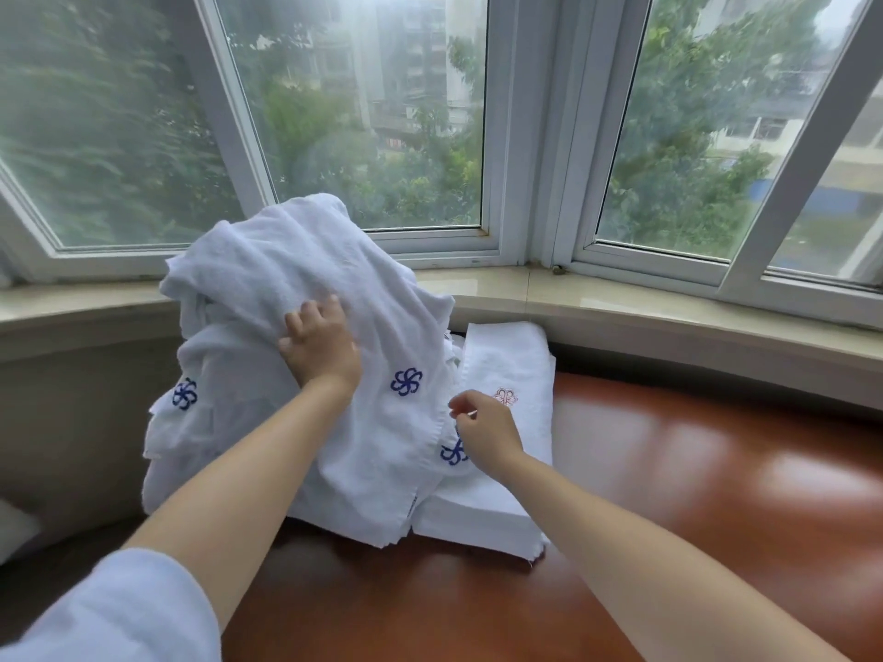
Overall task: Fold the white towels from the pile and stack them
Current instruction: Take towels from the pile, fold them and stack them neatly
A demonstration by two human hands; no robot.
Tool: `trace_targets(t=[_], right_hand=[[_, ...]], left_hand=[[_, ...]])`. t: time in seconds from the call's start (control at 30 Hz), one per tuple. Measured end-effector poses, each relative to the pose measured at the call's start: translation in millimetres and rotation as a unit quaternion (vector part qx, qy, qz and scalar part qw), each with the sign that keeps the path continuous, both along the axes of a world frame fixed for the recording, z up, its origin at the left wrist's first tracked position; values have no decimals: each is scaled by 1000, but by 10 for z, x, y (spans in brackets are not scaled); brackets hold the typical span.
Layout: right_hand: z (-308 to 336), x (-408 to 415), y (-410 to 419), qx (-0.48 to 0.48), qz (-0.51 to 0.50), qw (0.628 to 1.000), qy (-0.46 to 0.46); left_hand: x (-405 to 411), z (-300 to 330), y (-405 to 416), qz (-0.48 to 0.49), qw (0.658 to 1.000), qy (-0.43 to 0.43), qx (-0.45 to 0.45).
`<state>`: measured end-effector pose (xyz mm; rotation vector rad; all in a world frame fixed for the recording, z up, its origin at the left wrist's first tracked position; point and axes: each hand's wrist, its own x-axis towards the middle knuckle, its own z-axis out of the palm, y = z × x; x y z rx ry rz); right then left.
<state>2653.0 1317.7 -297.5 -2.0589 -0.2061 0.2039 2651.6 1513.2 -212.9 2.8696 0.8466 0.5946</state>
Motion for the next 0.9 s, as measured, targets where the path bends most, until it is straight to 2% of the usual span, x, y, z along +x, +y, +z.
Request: trace_targets(t=[0.1, 0.17, 0.27, 0.33, 0.4, 0.43, 0.47, 0.53, 0.57, 0.63, 0.7, 0.73, 0.77, 0.8, 0.83, 0.87, 0.9], right_hand=[[112, -78, 181, 14, 28, 999, -21], [175, -128, 273, 20, 38, 999, -27], [268, -169, 379, 28, 33, 998, -51], [313, -173, 431, 35, 40, 996, -68], [362, -164, 487, 54, 60, 995, -62], [403, -170, 526, 78, 60, 994, -57], [450, -184, 563, 111, 49, 991, -62], [548, -200, 643, 180, 3, 979, -97], [581, -197, 667, 210, -19, 971, -109], [592, -186, 687, 253, -59, 960, -103], [553, -165, 649, 224, -89, 966, -93], [525, -159, 620, 192, -102, 972, -90], [499, -172, 589, 170, -117, 975, -84], [470, -186, 564, 167, -133, 974, -76], [442, -197, 540, 176, -150, 970, -70], [421, -201, 508, 195, -169, 964, -66], [413, -206, 469, 218, -184, 957, -59]], left_hand=[[-33, 89, 39, -38, 999, -30, 18], [-65, 149, 38, -48, 998, -47, -3], [-122, 234, -26, -59, 981, -133, -127], [-171, 366, -111, -59, 953, -202, -218], [-235, 559, -248, -81, 927, -259, -259], [-290, 655, -325, -128, 901, -287, -301], [-374, 756, -410, -204, 860, -301, -359], [-547, 868, -526, -359, 760, -282, -462], [-602, 873, -557, -404, 730, -256, -487], [-656, 819, -562, -411, 719, -223, -514], [-649, 709, -504, -332, 736, -235, -541], [-635, 632, -442, -282, 771, -253, -512], [-613, 542, -363, -231, 833, -259, -430], [-586, 433, -262, -184, 904, -230, -309], [-569, 318, -158, -144, 953, -169, -208], [-554, 214, -67, -107, 980, -89, -143], [-544, 121, 11, -70, 992, -9, -108]])
